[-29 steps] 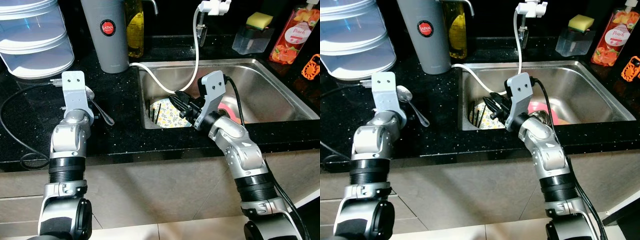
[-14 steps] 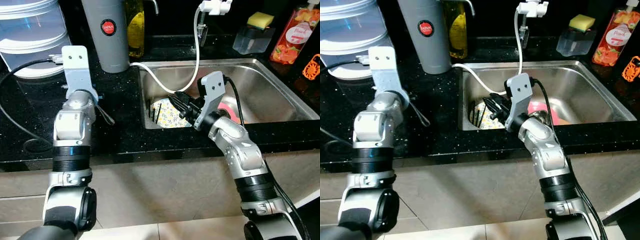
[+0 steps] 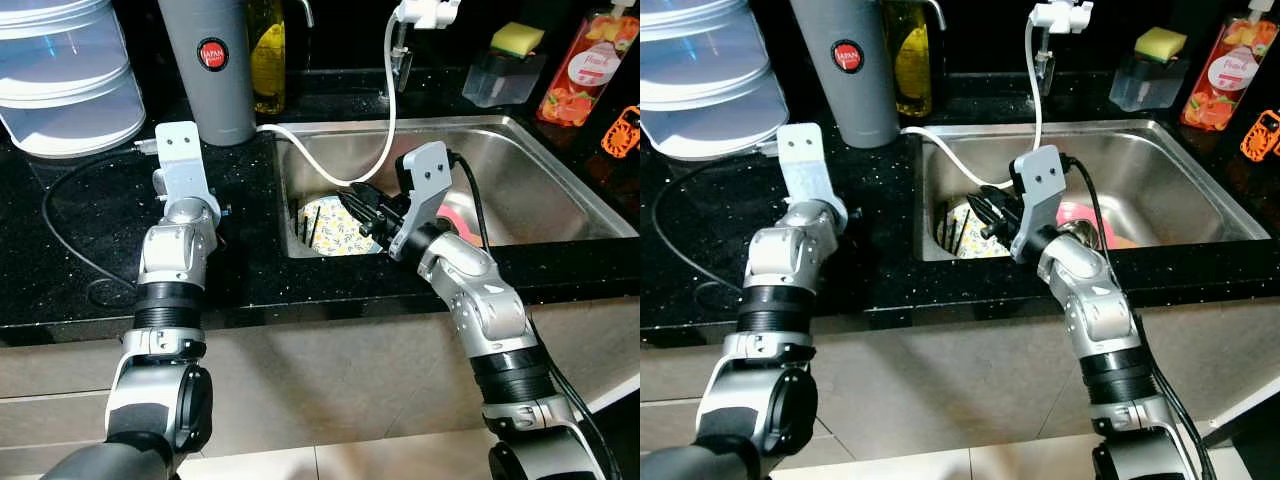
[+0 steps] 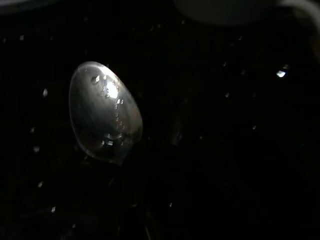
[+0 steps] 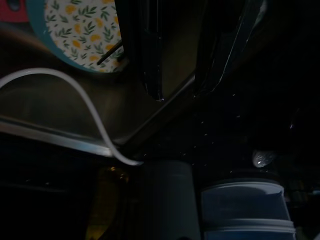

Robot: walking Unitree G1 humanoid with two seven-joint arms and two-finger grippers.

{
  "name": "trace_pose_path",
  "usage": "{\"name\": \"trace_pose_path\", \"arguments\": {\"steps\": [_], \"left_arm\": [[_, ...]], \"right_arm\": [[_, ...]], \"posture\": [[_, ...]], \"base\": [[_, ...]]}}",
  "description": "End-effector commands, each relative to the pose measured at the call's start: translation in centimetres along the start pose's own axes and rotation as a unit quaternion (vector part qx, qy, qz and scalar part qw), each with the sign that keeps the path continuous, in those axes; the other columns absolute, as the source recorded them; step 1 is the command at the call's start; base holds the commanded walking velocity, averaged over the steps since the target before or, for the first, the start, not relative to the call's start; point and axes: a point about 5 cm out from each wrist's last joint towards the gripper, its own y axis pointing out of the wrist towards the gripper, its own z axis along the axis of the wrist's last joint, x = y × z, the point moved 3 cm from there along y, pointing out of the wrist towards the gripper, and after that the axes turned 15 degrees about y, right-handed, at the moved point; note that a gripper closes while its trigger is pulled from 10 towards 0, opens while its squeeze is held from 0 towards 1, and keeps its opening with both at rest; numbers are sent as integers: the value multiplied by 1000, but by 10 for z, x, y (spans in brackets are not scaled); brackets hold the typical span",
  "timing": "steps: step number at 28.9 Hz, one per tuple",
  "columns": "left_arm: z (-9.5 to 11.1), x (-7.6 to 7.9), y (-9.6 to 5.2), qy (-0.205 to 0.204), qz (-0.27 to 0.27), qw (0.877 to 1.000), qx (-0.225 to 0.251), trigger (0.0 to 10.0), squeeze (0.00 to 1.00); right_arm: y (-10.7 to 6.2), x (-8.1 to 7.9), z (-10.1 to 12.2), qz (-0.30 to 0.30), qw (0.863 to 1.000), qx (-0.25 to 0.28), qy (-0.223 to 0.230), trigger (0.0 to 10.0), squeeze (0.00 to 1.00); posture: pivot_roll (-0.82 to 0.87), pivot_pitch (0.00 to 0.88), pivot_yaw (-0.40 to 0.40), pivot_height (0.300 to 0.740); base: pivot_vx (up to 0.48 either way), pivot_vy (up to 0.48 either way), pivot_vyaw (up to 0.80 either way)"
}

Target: Kitchen organization

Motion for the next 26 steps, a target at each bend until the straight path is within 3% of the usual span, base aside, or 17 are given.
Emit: {"name": "trace_pose_path", "arguments": {"steps": [1,8,13,17,26], "left_arm": [[-13,9,-1,-5,-12,1000,-25,10000,0],[-38,9,-2,-3,5,998,-60,10000,0],[-4,-15,-6,4,62,998,16,10000,0],[12,-19,-13,14,74,996,53,10000,0],[15,-15,-28,11,80,994,69,10000,0]], "right_arm": [[-3,3,0,-8,1000,-4,-1,10000,0],[-1,2,-1,-5,1000,-5,0,10000,0],[1,1,-2,-1,1000,-6,3,10000,0],[2,0,-2,1,1000,-7,4,10000,0],[0,2,-2,-2,1000,-6,5,10000,0]], "posture": [[95,0,10,740],[104,0,4,740],[123,0,-7,740],[125,0,-9,740],[119,0,-4,740]], "base": [[0,0,0],[0,0,0],[0,0,0],[0,0,0],[0,0,0]]}}
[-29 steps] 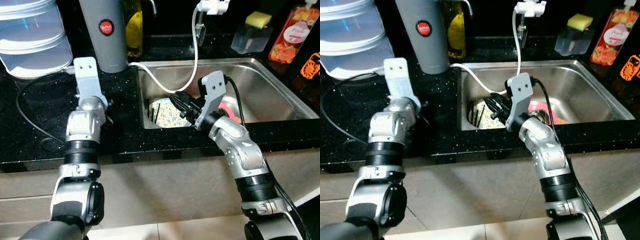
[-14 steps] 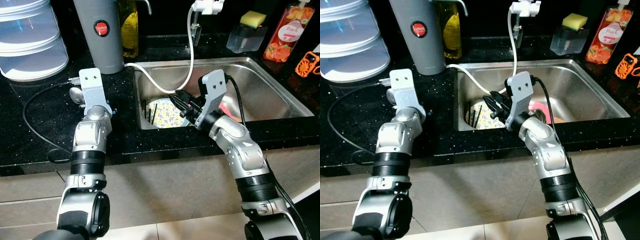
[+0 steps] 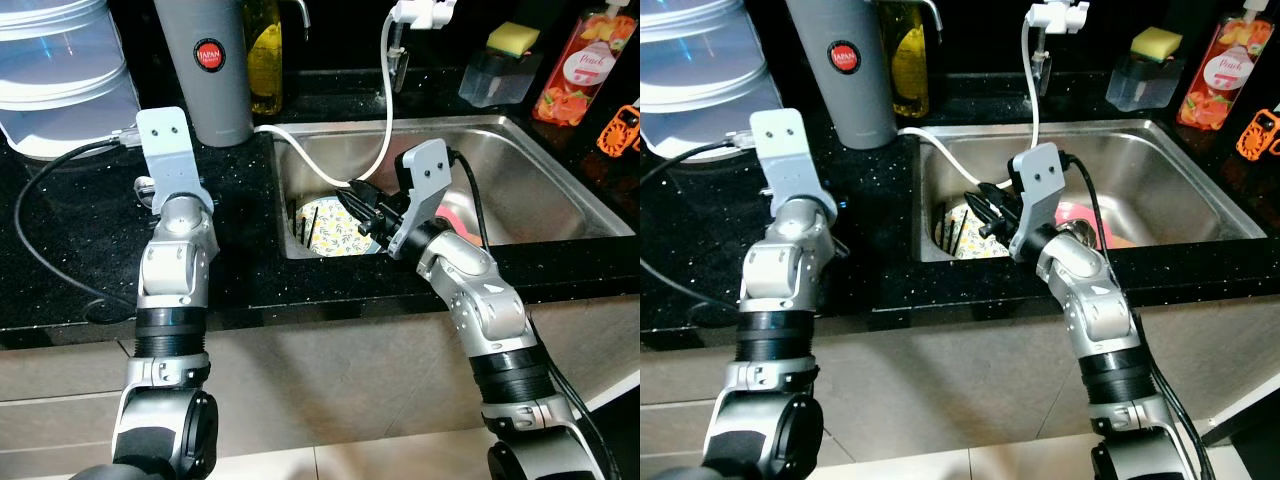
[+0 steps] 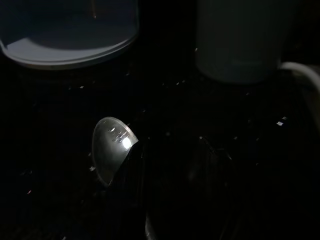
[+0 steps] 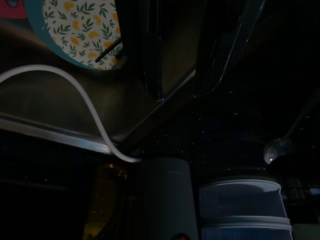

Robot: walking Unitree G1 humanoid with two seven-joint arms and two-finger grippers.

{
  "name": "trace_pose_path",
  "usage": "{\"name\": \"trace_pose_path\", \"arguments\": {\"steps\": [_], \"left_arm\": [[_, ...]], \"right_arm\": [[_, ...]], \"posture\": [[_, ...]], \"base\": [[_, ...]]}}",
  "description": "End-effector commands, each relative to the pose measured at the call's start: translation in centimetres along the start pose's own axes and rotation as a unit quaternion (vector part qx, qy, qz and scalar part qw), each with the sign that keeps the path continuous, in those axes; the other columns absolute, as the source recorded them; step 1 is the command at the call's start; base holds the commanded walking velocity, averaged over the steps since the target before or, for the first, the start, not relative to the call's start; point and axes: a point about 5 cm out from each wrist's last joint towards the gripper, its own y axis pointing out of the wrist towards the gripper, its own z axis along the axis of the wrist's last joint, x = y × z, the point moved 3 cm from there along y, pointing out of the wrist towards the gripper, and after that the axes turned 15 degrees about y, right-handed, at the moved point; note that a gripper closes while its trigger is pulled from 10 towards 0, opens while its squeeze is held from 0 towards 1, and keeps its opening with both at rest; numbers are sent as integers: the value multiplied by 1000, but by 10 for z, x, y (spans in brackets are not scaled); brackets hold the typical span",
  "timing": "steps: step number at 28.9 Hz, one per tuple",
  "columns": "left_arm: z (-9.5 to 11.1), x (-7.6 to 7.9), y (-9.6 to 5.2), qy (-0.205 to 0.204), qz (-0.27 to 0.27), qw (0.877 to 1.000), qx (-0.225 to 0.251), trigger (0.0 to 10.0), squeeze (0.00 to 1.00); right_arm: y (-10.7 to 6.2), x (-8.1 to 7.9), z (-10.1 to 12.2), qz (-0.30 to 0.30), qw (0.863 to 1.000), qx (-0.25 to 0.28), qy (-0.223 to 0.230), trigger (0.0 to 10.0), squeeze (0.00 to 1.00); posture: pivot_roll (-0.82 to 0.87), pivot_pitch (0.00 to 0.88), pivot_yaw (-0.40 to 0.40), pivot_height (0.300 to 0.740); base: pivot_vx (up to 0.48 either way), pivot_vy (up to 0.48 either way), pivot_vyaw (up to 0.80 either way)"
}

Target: Kitchen organization

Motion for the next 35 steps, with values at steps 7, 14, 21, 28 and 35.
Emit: {"name": "trace_pose_path", "arguments": {"steps": [7,14,21,28,35], "left_arm": [[-30,9,-7,-23,6,998,-61,10000,0],[-31,-7,11,-50,28,995,-87,10000,0],[-39,-8,13,-47,34,993,-103,10000,0],[-78,-6,22,-67,6,979,-193,9373,0],[-93,-32,31,-9,7,978,-208,0,0]], "right_arm": [[-1,4,-2,-7,1000,-6,3,10000,0],[0,3,-1,-3,1000,-7,2,10000,0],[-2,5,-1,-8,1000,-7,1,10000,0],[-2,4,-1,-8,1000,-7,2,10000,0],[-3,4,-2,-7,1000,-9,2,10000,0]], "posture": [[121,0,-14,740],[115,0,-15,740],[112,0,-12,740],[114,0,-14,740],[118,0,-9,740]], "base": [[0,0,0],[0,0,0],[0,0,0],[0,0,0],[0,0,0]]}}
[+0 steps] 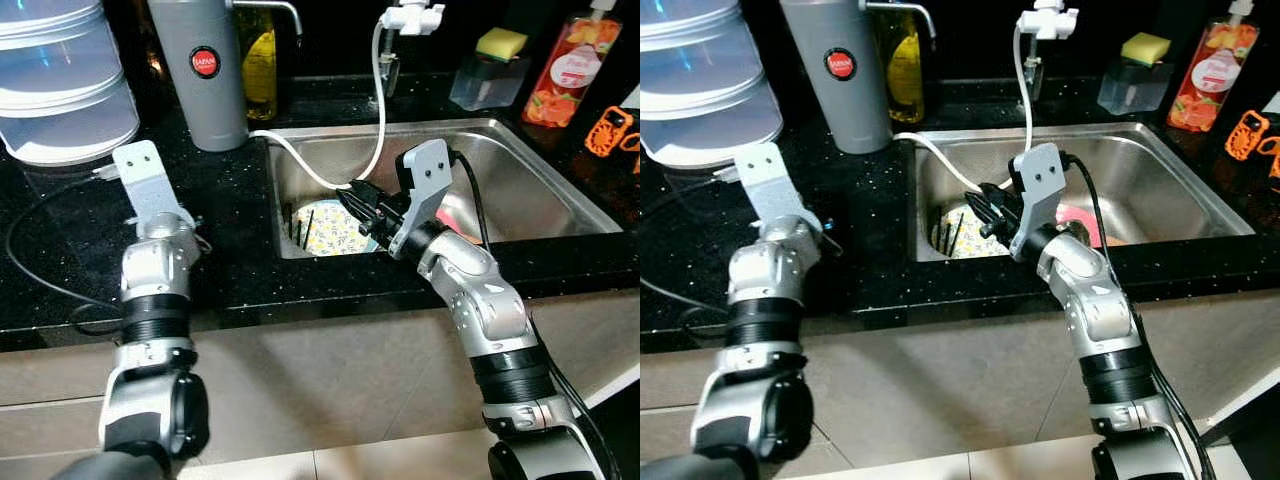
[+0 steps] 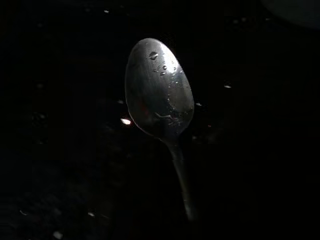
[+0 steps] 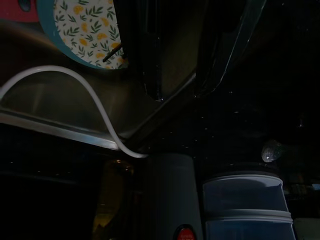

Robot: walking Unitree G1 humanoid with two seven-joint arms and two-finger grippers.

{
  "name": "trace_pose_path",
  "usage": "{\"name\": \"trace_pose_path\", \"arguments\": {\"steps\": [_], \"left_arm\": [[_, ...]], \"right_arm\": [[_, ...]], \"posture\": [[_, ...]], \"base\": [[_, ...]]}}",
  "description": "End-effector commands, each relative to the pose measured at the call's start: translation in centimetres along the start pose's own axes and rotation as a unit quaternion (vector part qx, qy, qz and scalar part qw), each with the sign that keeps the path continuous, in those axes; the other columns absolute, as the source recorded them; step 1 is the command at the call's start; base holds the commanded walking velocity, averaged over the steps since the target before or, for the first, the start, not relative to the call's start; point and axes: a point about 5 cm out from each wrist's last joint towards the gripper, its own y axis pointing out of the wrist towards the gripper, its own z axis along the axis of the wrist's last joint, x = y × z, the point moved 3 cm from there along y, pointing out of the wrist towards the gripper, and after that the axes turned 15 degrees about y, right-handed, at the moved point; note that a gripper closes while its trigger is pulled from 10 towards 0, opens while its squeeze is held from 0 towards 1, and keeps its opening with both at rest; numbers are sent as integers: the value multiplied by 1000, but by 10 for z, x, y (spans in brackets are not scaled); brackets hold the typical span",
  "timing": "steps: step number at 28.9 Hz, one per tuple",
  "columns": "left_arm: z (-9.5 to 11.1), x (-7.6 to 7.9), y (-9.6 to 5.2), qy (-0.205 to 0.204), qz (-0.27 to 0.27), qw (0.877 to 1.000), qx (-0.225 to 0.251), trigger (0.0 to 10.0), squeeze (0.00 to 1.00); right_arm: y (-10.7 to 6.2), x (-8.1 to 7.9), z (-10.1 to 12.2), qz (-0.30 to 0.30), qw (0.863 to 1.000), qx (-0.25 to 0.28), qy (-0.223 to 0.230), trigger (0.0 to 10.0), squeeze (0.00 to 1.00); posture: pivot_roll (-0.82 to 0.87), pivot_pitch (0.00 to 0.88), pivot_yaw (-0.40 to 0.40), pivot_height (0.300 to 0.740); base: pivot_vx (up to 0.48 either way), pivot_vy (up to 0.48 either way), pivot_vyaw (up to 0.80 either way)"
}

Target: Kitchen organization

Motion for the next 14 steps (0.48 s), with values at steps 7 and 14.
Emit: {"name": "trace_pose_path", "arguments": {"steps": [7,14], "left_arm": [[-53,-32,10,63,17,994,-88,0,0],[-20,-45,8,155,39,986,38,1216,0]], "right_arm": [[-3,3,-4,-10,1000,-9,5,10000,0],[-1,2,-4,-7,1000,-7,7,10000,0]], "posture": [[123,0,-4,740],[135,0,-11,740]], "base": [[0,0,0],[0,0,0]]}}
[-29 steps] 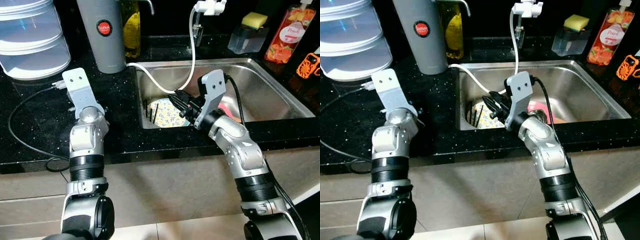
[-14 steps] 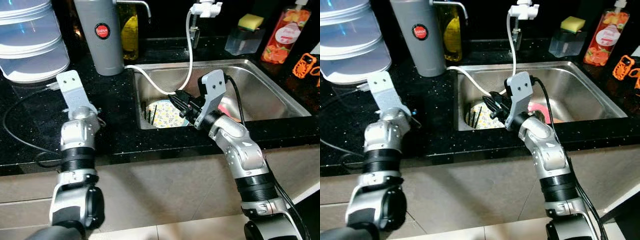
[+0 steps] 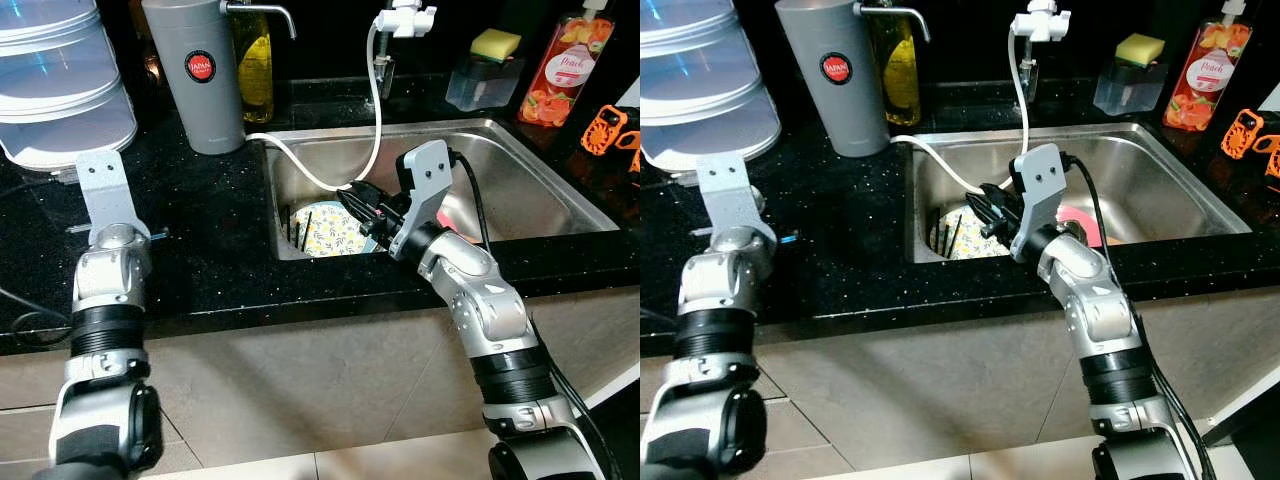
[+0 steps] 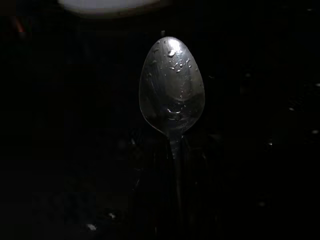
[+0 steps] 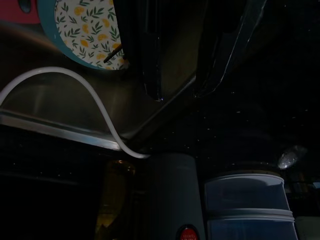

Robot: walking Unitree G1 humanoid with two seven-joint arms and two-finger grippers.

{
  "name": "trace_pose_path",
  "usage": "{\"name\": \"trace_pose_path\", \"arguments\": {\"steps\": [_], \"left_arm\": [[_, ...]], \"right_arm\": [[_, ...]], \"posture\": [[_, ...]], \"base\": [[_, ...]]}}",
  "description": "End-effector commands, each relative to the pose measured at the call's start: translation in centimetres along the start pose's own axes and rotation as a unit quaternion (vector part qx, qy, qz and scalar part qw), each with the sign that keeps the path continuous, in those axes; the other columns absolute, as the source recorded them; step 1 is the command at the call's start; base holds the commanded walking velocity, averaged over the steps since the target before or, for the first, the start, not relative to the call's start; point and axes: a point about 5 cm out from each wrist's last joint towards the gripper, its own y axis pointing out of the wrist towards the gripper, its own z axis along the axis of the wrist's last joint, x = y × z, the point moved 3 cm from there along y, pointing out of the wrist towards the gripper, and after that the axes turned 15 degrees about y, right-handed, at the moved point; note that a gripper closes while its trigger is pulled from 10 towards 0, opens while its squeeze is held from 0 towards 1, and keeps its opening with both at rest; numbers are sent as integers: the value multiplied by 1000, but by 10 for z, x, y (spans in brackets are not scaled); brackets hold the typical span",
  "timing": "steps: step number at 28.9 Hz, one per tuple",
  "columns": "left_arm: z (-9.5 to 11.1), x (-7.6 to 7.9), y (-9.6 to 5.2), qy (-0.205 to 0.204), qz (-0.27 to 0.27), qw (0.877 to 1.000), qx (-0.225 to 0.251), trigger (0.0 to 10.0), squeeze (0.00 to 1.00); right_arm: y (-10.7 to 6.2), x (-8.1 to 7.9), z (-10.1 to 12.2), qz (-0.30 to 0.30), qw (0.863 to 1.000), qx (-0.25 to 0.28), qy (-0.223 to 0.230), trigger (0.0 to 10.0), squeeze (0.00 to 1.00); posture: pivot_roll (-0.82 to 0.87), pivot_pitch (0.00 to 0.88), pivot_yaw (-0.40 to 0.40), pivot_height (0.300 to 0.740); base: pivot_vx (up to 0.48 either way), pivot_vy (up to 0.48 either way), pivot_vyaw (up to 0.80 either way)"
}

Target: Kitchen organization

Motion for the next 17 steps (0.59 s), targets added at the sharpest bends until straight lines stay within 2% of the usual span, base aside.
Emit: {"name": "trace_pose_path", "arguments": {"steps": [1,2,3,5,6,7,8,10,11,13,15,16,17], "left_arm": [[6,0,-2,54,4,997,53,10000,0],[6,0,-2,54,4,997,53,10000,0],[26,0,-9,69,4,991,117,10000,0],[51,2,-22,81,-3,977,197,10000,0],[57,4,-27,82,-8,973,217,10000,0],[57,4,-27,82,-8,973,217,10000,0],[68,7,-34,84,-23,964,252,10000,0],[93,23,-58,107,-97,926,348,10000,0],[93,23,-58,107,-97,926,348,10000,0],[107,47,-88,119,-206,878,416,10000,0],[112,64,-110,116,-277,842,449,10000,0],[113,68,-116,112,-295,832,457,10000,0],[113,68,-116,112,-295,832,457,10000,0]], "right_arm": [[0,1,-2,-3,1000,-4,6,10000,0],[0,1,-2,-3,1000,-4,6,10000,0],[1,0,-2,-2,1000,-2,7,10000,0],[2,-2,0,2,1000,2,14,10000,0],[2,-3,0,4,1000,4,17,10000,0],[2,-3,0,4,1000,4,17,10000,0],[3,-5,3,7,999,12,35,10000,0],[6,-14,12,21,994,41,102,10000,0],[6,-14,12,21,994,41,102,10000,0],[10,-25,22,48,982,66,171,10000,0],[13,-37,28,71,971,81,214,10000,0],[14,-40,29,76,967,85,226,10000,0],[14,-40,29,76,967,85,226,10000,0]], "posture": [[137,0,-14,740],[137,0,-14,740],[134,0,-17,740],[134,0,-20,740],[134,0,-20,740],[134,0,-20,740],[133,0,-24,740],[134,0,-29,740],[134,0,-29,740],[133,0,-31,740],[132,0,-30,740],[132,0,-30,740],[132,0,-30,740]], "base": [[0,0,0],[0,0,0],[0,0,0],[0,0,0],[0,0,0],[0,0,0],[0,0,0],[0,0,0],[0,0,0],[0,0,0],[0,0,0],[0,0,0],[0,0,0]]}}
